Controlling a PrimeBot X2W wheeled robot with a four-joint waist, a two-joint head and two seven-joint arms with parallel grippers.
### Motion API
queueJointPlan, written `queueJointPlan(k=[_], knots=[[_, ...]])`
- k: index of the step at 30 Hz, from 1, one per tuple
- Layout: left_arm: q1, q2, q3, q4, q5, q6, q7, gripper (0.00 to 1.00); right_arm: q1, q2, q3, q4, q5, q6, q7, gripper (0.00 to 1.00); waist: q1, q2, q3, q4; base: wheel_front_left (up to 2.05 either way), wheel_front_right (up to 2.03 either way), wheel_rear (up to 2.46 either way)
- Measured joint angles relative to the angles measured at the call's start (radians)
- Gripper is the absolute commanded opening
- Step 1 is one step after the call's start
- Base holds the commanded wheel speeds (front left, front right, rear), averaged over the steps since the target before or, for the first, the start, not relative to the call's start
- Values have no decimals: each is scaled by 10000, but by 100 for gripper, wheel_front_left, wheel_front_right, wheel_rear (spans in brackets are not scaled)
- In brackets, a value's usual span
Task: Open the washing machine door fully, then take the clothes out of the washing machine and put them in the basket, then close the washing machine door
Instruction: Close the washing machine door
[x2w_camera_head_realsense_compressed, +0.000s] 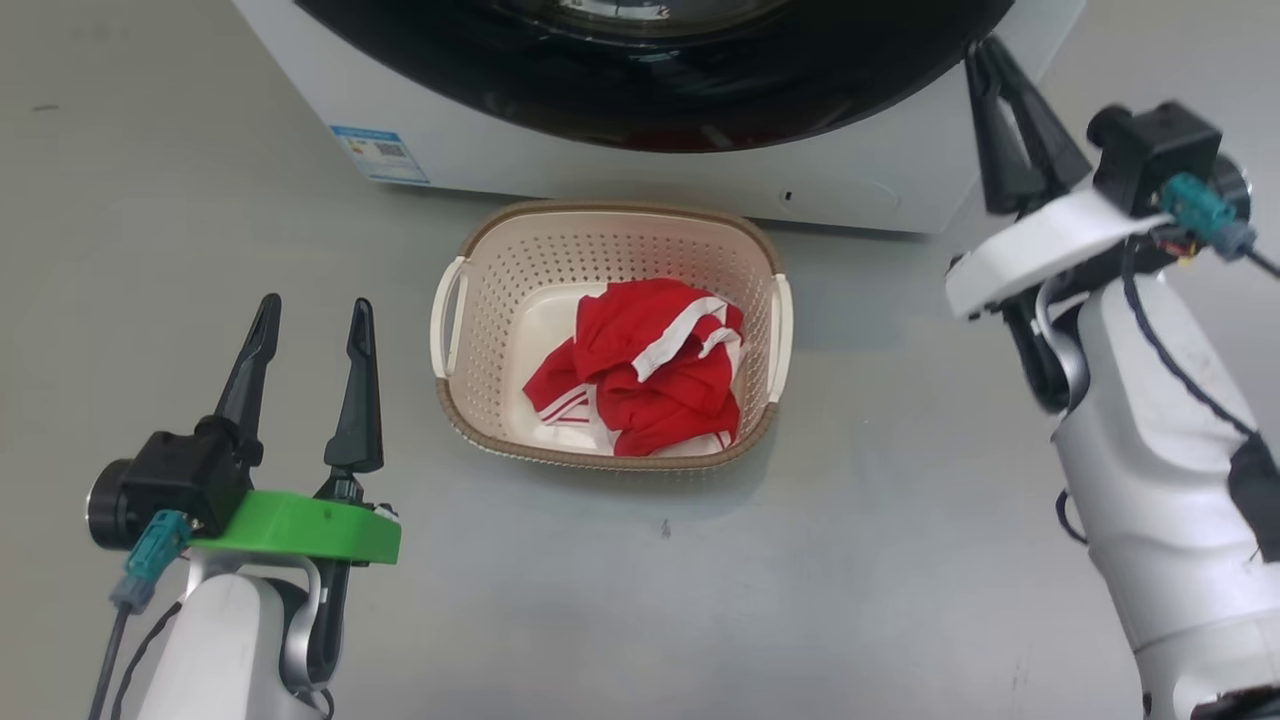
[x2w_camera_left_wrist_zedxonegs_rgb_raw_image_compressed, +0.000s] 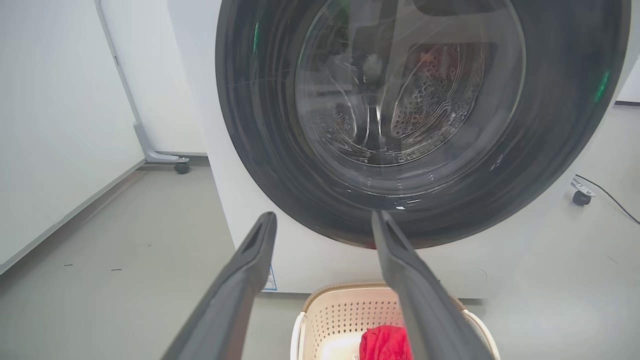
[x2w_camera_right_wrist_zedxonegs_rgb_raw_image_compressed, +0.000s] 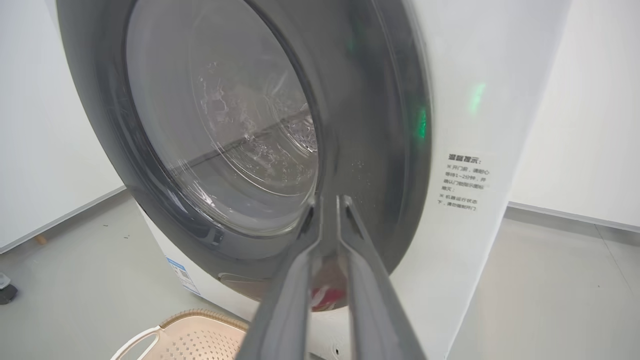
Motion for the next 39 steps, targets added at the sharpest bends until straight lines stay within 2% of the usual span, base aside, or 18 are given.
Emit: queueJointPlan(k=[14,25,31,39], knots=[[559,136,176,336,127,-75,0,100,2527,322,-362,-1104,217,21,0,100,0,0,-868,-827,0,0,0],[1112,148,127,625,184,-84,0,100,4481,531,-449,-1875,217,-224,0,100,-1,0,-1755,-1200,0,0,0],[1511,169,121,773,184,-84,0,100,5261,575,-378,-2322,209,-249,0,100,0,0,-2206,-1355,0,0,0],[1995,174,81,819,180,-86,0,100,6173,633,-366,-2894,205,-491,0,100,0,0,-2690,-1544,0,0,0]])
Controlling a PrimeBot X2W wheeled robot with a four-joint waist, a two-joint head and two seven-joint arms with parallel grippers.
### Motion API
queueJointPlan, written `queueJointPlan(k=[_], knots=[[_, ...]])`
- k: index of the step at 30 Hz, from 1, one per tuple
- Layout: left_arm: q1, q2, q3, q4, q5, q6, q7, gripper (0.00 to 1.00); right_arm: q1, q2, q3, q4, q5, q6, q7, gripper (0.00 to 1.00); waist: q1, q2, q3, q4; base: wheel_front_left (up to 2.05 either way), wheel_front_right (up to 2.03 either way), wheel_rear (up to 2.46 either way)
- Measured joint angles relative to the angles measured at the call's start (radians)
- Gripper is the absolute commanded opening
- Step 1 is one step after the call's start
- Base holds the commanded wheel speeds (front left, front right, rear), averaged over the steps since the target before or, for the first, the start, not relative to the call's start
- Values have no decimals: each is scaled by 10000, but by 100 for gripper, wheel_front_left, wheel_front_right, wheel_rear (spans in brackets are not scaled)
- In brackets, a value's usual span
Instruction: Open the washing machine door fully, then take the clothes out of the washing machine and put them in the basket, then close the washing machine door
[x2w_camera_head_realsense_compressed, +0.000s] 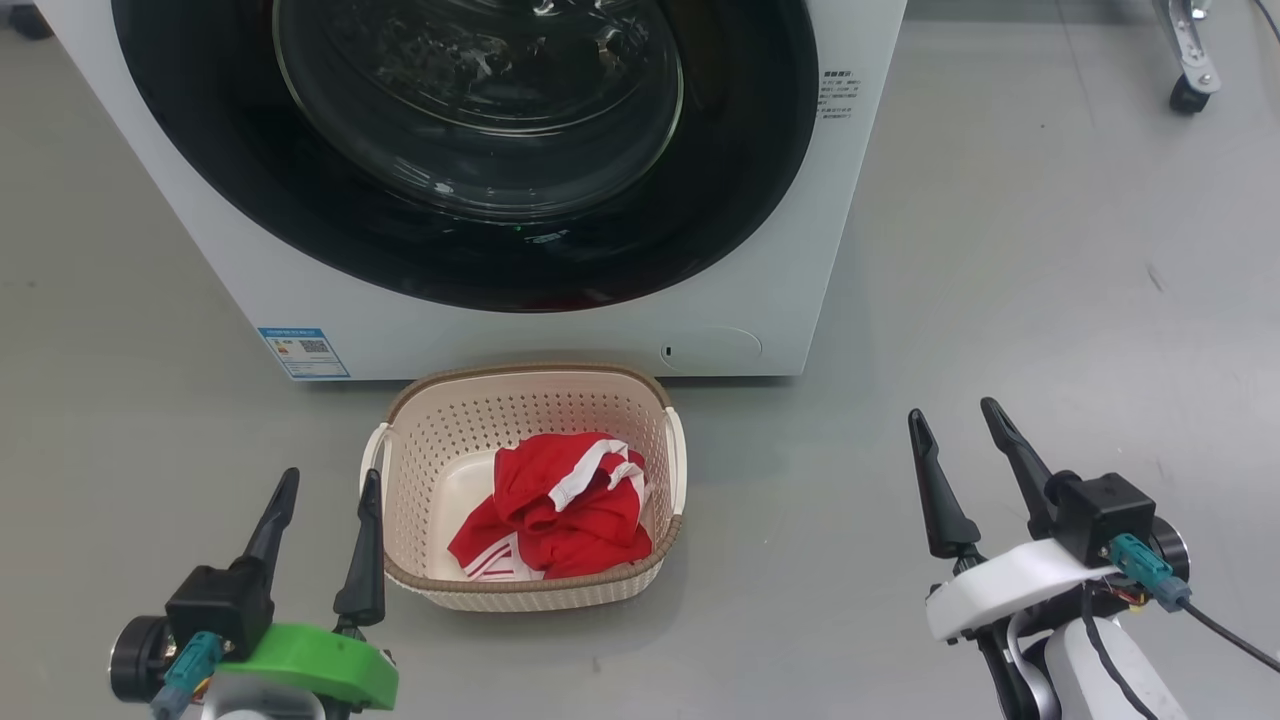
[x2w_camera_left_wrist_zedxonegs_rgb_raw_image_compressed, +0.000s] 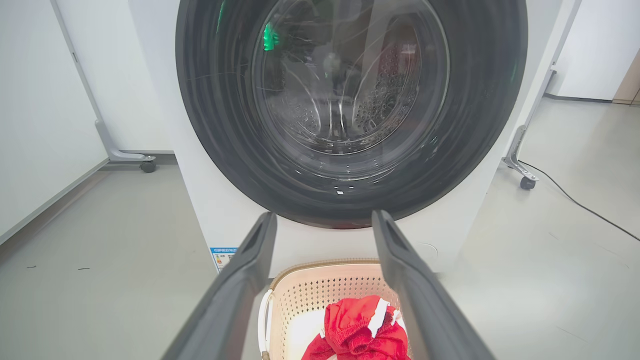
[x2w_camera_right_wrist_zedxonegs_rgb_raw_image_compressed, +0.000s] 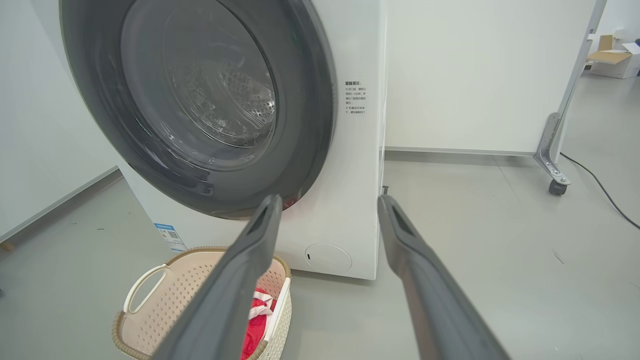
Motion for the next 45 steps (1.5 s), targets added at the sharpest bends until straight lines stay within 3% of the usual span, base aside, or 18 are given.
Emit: queueJointPlan(k=[17,45], knots=[[420,-2,-159,6,-25,0,17,100,1128,75,-165,-803,17,-357,0,100,0,0,-454,-268,0,0,0],[475,4,-192,-186,-25,2,136,100,1626,107,-100,-1442,17,-523,0,100,0,0,-435,-380,0,0,0]])
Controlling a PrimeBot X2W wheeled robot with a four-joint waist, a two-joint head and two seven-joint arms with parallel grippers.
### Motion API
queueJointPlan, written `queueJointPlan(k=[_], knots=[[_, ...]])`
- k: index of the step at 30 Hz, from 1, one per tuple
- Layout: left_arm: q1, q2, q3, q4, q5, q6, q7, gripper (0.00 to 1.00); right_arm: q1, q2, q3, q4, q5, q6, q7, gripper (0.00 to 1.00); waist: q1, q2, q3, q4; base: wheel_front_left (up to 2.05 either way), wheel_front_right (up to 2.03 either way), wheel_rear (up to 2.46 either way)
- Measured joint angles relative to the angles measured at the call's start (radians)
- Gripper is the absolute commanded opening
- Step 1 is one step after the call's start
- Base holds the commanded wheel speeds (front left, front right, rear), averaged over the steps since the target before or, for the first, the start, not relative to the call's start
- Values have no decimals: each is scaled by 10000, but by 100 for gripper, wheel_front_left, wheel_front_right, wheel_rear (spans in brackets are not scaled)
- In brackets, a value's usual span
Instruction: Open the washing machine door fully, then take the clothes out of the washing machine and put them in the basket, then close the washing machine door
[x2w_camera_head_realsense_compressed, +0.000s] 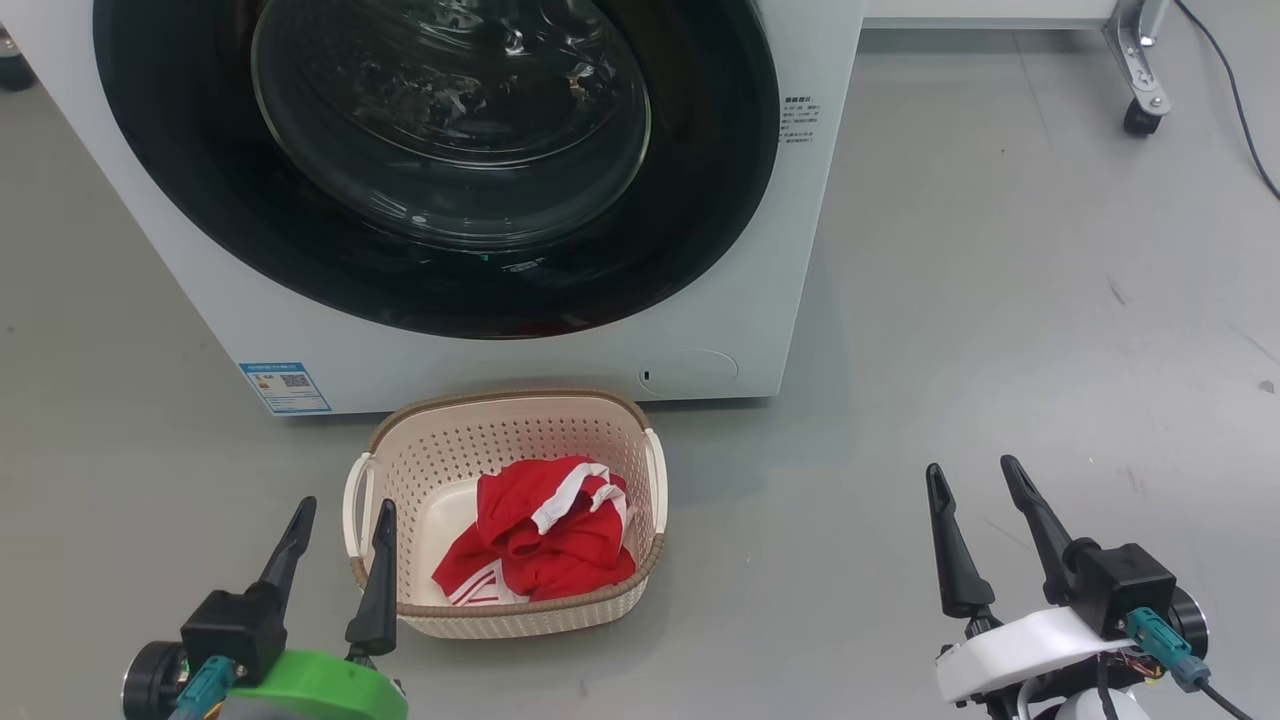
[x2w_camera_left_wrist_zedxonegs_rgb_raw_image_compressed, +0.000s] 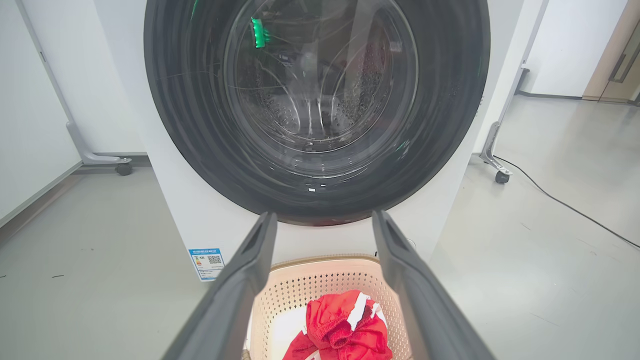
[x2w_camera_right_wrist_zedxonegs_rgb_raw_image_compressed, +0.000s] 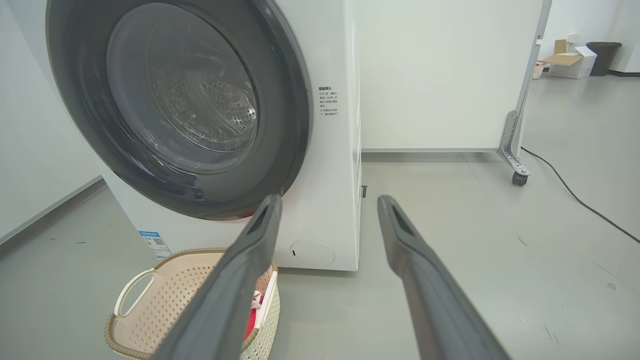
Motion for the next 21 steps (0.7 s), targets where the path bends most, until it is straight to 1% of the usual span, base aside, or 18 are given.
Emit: queueJointPlan(k=[8,9,16,21], knots=[[1,27,-13,-67,0,4,12,100,31,0,8,-35,67,-6,0,100,0,0,14,-26,0,0,0],[1,33,-13,-82,0,4,31,0,35,0,8,-46,75,-6,0,0,0,0,18,-28,0,0,0],[167,-121,-50,418,-12,4,90,0,268,88,46,382,90,2,13,0,0,0,22,-35,0,0,0],[176,-123,27,449,-477,4,217,0,372,88,92,305,566,31,13,0,0,0,-10,-62,0,0,0]])
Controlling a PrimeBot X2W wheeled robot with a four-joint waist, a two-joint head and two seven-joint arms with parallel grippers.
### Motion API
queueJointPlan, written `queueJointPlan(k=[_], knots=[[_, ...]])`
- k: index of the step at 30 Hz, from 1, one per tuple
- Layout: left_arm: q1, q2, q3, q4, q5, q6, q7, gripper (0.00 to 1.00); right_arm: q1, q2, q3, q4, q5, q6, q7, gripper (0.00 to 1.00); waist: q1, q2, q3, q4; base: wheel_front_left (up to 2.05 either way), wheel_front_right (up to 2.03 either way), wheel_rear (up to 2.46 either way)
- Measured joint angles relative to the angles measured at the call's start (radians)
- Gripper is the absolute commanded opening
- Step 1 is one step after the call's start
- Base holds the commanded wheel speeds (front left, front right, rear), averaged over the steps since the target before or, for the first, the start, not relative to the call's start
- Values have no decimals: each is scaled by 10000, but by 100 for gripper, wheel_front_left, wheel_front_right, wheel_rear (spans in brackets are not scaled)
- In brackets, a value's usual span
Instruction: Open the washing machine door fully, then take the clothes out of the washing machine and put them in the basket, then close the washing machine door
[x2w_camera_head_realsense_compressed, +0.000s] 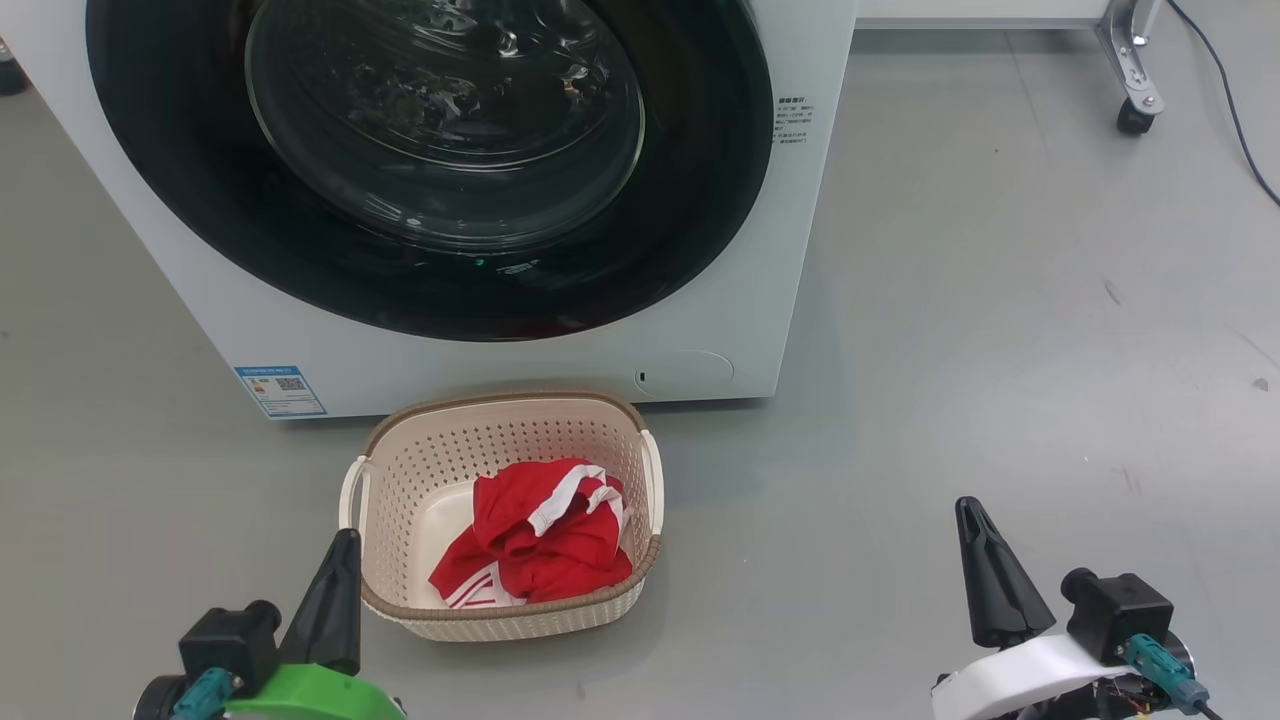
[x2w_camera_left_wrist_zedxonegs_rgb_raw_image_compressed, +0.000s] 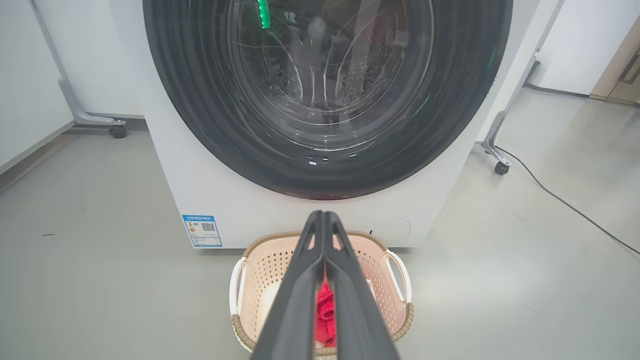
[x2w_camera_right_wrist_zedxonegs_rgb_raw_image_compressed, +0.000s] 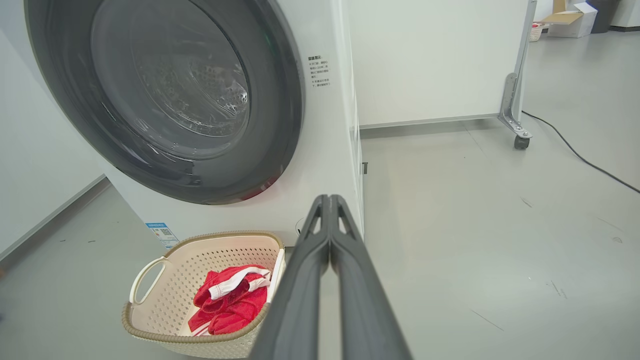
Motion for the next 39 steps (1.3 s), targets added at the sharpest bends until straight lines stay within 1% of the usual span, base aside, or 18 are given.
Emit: queueJointPlan(k=[4,6,11,28,39], knots=[[-6,0,107,31,-560,-4,171,0,20,2,19,-96,531,10,0,0,0,0,-35,-25,0,0,0],[-14,-2,169,50,-849,-4,226,0,20,2,13,-134,848,69,2,0,0,0,-47,-33,0,0,0],[-19,-2,263,65,-1760,-81,431,0,16,4,-153,-159,1822,104,192,0,0,0,-79,-47,0,0,0],[-81,-12,639,113,-3797,-176,1030,0,-56,-125,-585,-136,4251,117,755,0,0,0,-191,-103,0,0,0],[-226,-17,894,130,-5183,-230,1440,0,-237,-261,-809,-12,5818,230,1120,0,0,0,-263,-147,0,0,0]])
